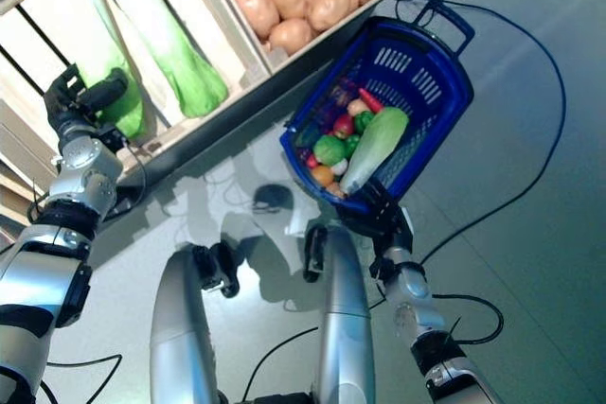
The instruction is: Put vegetables into the basket
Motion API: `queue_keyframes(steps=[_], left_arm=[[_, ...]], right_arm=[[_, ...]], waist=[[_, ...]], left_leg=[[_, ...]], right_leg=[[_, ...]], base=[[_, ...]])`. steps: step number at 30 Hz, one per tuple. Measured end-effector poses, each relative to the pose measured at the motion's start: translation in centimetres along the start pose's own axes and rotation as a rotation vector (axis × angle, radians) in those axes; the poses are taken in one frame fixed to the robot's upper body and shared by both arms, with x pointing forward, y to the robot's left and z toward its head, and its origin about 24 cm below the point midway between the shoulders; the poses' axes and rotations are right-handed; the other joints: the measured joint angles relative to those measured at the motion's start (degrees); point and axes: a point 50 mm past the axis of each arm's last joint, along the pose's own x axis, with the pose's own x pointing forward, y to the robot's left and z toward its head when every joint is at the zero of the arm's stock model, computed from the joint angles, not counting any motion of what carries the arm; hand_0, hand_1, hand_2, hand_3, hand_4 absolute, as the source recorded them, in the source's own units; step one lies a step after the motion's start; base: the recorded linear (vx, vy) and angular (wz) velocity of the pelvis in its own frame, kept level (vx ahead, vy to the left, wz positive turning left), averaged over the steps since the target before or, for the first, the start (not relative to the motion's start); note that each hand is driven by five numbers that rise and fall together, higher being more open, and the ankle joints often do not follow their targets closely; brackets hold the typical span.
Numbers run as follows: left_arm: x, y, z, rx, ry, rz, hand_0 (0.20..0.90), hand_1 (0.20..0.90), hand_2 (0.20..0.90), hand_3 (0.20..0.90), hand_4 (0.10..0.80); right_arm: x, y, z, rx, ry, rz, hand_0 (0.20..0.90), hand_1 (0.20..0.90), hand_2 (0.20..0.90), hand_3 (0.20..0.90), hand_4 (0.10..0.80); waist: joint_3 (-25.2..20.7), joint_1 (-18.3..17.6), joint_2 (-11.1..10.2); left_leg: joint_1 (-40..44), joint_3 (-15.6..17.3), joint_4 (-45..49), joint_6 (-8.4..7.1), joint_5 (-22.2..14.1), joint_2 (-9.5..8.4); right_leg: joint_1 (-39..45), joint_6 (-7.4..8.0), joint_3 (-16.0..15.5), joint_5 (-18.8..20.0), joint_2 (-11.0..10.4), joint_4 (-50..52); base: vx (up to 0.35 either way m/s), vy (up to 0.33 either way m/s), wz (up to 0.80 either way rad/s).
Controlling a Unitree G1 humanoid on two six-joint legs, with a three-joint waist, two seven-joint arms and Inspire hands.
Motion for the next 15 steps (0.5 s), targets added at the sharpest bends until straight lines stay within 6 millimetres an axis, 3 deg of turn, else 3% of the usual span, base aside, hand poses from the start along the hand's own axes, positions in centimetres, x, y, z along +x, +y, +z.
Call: queue_keyframes(steps=[8, 15], left_arm=[[-0.5, 2.9, -4.0, 0.041, 0.109, -0.016, 0.300, 0.300, 0.300, 0.300, 0.400], [-2.2, 5.3, -7.3, 0.076, 0.159, -0.096, 0.300, 0.300, 0.300, 0.300, 0.400]], right_arm=[[-0.7, -0.5, -0.4, -0.002, 0.005, -0.011, 0.900, 0.900, 0.900, 0.900, 0.800], [-2.6, -0.4, -2.5, 0.018, 0.052, -0.019, 0.900, 0.900, 0.900, 0.900, 0.800]], waist=[[-0.16, -0.65, -0.29], [-1.47, -0.15, -0.38]], left_leg=[[14.01, 2.76, -9.55, -0.91, 0.62, 0.02], [28.38, 4.75, -21.39, -2.76, 2.82, -0.90]], right_leg=[[12.41, 0.79, -0.07, 0.48, 0.94, -8.46], [25.41, 1.12, -1.17, 0.77, 1.61, -17.68]], base=[[0.106, 0.021, -0.10], [0.143, 0.004, -0.04]])
